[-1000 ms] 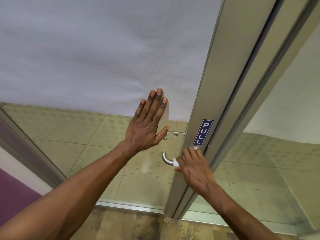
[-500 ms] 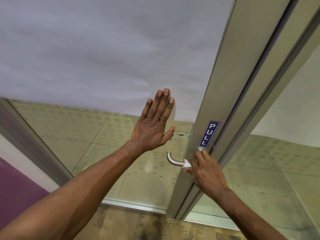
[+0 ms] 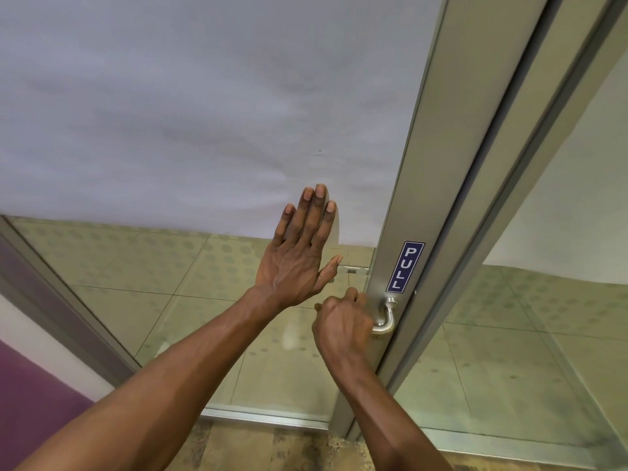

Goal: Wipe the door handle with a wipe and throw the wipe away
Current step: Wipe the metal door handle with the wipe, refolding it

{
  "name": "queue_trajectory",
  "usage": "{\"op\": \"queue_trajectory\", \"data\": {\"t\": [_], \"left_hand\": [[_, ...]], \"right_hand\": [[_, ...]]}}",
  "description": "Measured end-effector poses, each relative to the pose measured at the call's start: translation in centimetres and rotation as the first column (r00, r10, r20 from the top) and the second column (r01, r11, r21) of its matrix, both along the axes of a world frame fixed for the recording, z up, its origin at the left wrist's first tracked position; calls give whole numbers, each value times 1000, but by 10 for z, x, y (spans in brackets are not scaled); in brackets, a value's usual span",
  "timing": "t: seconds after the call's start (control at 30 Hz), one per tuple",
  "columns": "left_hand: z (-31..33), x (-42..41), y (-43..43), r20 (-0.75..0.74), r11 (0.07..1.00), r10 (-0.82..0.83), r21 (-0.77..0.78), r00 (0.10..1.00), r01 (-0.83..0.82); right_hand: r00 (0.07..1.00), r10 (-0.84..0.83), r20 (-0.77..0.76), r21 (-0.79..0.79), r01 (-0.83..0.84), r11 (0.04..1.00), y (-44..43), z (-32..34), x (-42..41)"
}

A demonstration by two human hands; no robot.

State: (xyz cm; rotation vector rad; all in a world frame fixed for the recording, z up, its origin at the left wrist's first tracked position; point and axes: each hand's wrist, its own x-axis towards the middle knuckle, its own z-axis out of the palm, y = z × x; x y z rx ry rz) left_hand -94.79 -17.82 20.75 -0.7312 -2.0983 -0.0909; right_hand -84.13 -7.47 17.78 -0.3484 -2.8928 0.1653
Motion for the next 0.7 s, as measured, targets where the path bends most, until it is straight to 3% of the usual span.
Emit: {"op": "queue_trajectory", "data": {"t": [0.13, 0.33, 0.47, 0.7], "left_hand": [[1, 1, 1, 3, 1000, 1, -1, 1000, -1], [2, 2, 0, 4, 1000, 16, -16, 1000, -16], [2, 2, -1, 5, 1000, 9, -20, 1000, -9], [1, 3, 0, 6, 1000, 10, -14, 1000, -9]], "right_hand": [[999, -35, -10, -18, 35, 999, -6, -1, -6], [983, 184, 3, 132, -183, 974, 1, 7, 9], [938, 311, -156, 256, -265, 930, 12, -16, 23], [916, 251, -313, 160, -209, 965, 56, -52, 48]]}}
